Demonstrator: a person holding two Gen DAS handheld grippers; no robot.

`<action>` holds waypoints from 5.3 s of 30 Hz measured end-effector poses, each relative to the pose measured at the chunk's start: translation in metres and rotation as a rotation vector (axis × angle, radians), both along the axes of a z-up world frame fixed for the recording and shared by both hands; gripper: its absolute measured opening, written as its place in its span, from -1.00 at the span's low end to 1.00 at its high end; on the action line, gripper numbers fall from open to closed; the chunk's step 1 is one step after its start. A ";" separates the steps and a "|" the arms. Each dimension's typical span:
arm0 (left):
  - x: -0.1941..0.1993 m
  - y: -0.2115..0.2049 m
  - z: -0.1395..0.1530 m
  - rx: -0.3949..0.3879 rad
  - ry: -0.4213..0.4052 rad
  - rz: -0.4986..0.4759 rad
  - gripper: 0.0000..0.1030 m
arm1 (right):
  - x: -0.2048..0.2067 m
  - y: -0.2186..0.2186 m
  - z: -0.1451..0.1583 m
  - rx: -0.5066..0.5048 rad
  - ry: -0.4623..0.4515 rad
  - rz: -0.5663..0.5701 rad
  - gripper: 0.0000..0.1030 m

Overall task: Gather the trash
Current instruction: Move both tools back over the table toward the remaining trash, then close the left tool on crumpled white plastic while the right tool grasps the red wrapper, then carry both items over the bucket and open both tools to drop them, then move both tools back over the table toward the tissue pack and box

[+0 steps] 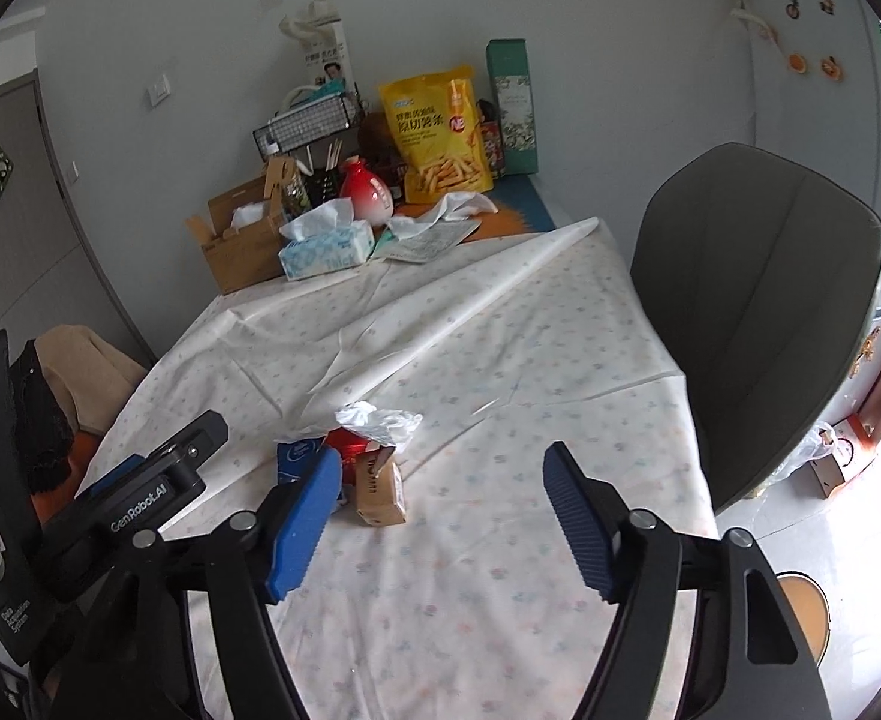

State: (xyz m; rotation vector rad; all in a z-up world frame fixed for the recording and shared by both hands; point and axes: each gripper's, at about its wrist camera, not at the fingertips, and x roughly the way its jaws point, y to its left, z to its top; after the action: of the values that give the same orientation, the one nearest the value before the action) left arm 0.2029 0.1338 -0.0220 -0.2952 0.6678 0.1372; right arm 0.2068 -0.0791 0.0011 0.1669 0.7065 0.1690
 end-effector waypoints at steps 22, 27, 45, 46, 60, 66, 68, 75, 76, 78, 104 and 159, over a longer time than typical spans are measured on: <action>0.071 0.003 -0.037 0.018 0.106 -0.034 0.62 | 0.069 0.028 -0.051 0.101 0.139 0.120 -0.91; 0.086 -0.012 -0.043 0.027 0.120 -0.063 0.60 | 0.069 0.012 -0.047 0.100 0.129 0.094 -0.91; 0.100 -0.067 -0.068 0.132 0.225 -0.173 -0.56 | 0.064 -0.051 -0.051 0.097 0.138 -0.047 -0.91; 0.099 -0.066 -0.067 0.131 0.222 -0.167 -0.72 | 0.063 -0.053 -0.050 0.099 0.135 -0.050 -0.91; 0.062 -0.085 -0.009 0.155 0.081 -0.162 -0.75 | 0.025 -0.070 -0.020 0.118 0.062 -0.069 -0.91; 0.041 -0.111 0.008 0.152 0.036 -0.200 -0.75 | -0.001 -0.089 -0.006 0.104 0.019 -0.113 -0.91; 0.035 -0.122 0.012 0.152 0.024 -0.216 -0.75 | -0.012 -0.099 -0.002 0.102 0.008 -0.137 -0.91; 0.018 -0.164 0.021 0.144 -0.012 -0.292 -0.75 | -0.039 -0.132 0.005 0.097 -0.016 -0.199 -0.91; 0.017 -0.168 0.021 0.143 -0.013 -0.301 -0.75 | -0.042 -0.138 0.006 0.096 -0.020 -0.209 -0.91; 0.013 -0.181 0.022 0.140 -0.016 -0.324 -0.75 | -0.048 -0.148 0.008 0.096 -0.026 -0.230 -0.91; -0.012 -0.368 0.004 0.173 0.005 -0.632 -0.75 | -0.127 -0.317 -0.019 0.138 -0.015 -0.556 -0.90; -0.072 -0.562 -0.064 0.198 0.158 -1.022 0.46 | -0.228 -0.480 -0.085 0.193 0.077 -0.937 0.20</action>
State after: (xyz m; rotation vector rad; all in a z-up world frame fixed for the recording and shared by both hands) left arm 0.1312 -0.4286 -0.0859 0.2709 0.8841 -0.7534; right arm -0.0212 -0.5595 -0.0838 0.6708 0.6256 -0.6706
